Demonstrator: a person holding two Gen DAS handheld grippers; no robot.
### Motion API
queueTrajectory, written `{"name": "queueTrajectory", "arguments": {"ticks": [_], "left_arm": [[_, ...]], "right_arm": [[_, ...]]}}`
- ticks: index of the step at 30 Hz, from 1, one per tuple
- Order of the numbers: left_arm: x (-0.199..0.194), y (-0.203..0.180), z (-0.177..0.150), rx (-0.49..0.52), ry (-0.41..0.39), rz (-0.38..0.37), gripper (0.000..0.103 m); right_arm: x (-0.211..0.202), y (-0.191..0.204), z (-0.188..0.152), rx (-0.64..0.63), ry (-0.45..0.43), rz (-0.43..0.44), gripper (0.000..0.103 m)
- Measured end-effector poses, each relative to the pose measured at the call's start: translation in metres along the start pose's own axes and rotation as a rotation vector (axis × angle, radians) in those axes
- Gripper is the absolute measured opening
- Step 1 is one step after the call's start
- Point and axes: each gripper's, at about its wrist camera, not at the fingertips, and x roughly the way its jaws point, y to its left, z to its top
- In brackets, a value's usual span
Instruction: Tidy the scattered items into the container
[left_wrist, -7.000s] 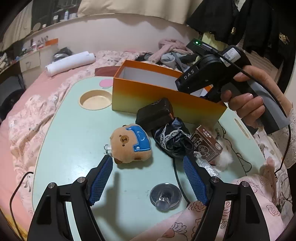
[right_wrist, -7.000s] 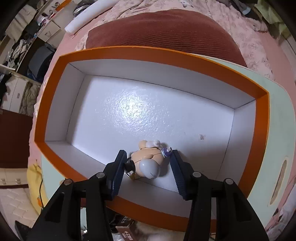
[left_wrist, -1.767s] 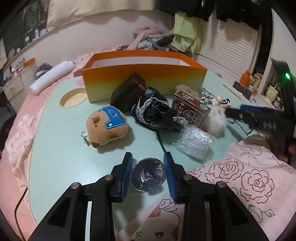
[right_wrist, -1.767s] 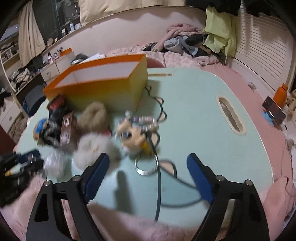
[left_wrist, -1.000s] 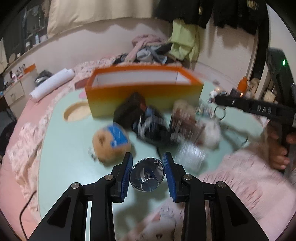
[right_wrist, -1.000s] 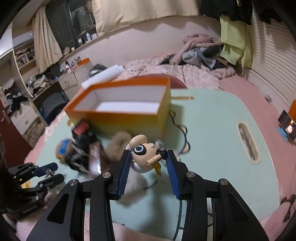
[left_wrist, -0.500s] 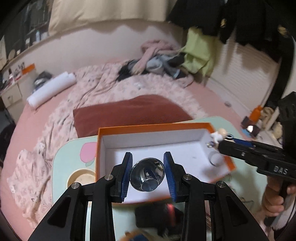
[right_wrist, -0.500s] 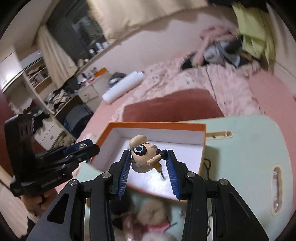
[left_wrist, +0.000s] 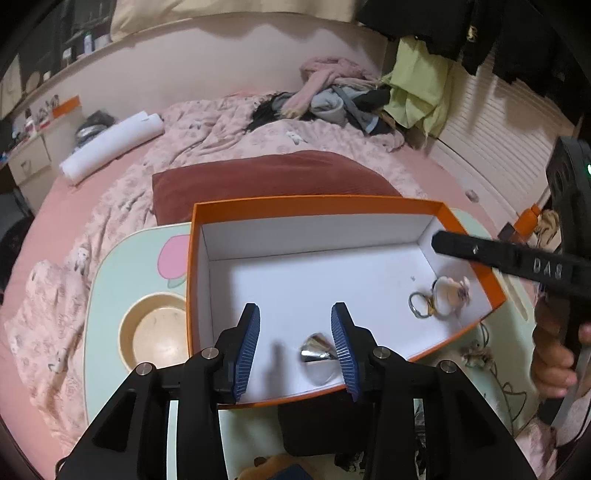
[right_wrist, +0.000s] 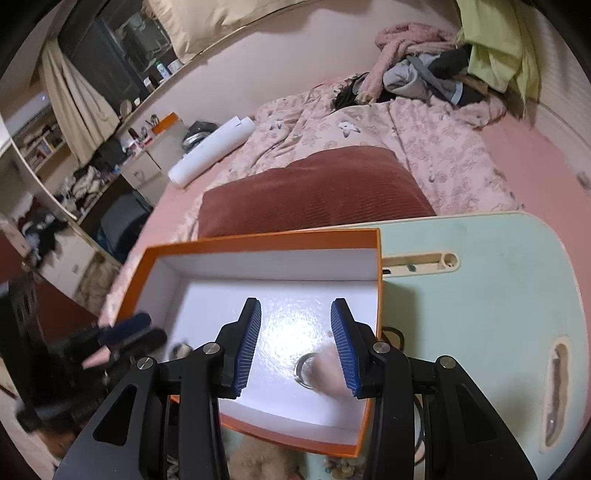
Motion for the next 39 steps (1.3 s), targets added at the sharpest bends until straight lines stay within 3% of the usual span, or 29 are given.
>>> {"name": "queueTrajectory", "arguments": {"ticks": [2, 7, 9, 11, 14, 16, 20, 25, 31, 35, 39], "left_arm": [[0.001, -0.002, 0.000, 0.008, 0.003, 0.017, 0.039], [-0.015, -0.003, -0.003, -0.029, -0.038, -0.030, 0.043], [-0.032, -0.004, -0.005, -0.037, -0.095, -0.044, 0.067], [-0.049, -0.006, -0.007, -0.034, -0.137, -0.043, 0.080], [-0.070, -0.012, -0.020, 0.000, -0.157, -0.019, 0.080], [-0.082, -0.017, -0.037, 0.026, -0.152, -0.011, 0.080], [-0.092, -0.026, -0.081, 0.063, -0.101, -0.019, 0.080], [-0.081, -0.028, -0.128, 0.048, -0.025, 0.034, 0.080], [-0.057, -0.038, -0.147, 0.092, 0.046, 0.077, 0.080], [-0.053, -0.033, -0.148, 0.084, 0.049, 0.086, 0.100], [-0.051, -0.031, -0.147, 0.076, 0.045, 0.087, 0.102]], "right_arm": [[0.000, 0.003, 0.000, -0.017, 0.003, -0.014, 0.041], [-0.001, 0.009, -0.002, -0.086, -0.031, -0.091, 0.041], [-0.010, 0.011, -0.004, -0.079, -0.036, -0.037, 0.041], [-0.028, 0.016, -0.011, -0.071, -0.074, 0.020, 0.041], [-0.060, 0.035, -0.032, -0.112, -0.126, 0.036, 0.052], [-0.079, 0.047, -0.056, -0.152, -0.149, 0.002, 0.076], [-0.085, 0.056, -0.108, -0.213, -0.084, -0.066, 0.078], [-0.086, 0.045, -0.162, -0.245, -0.032, -0.162, 0.078], [-0.066, 0.036, -0.183, -0.249, 0.028, -0.249, 0.078], [-0.061, 0.035, -0.186, -0.243, 0.043, -0.266, 0.081], [-0.060, 0.031, -0.185, -0.240, 0.040, -0.272, 0.092]]}}
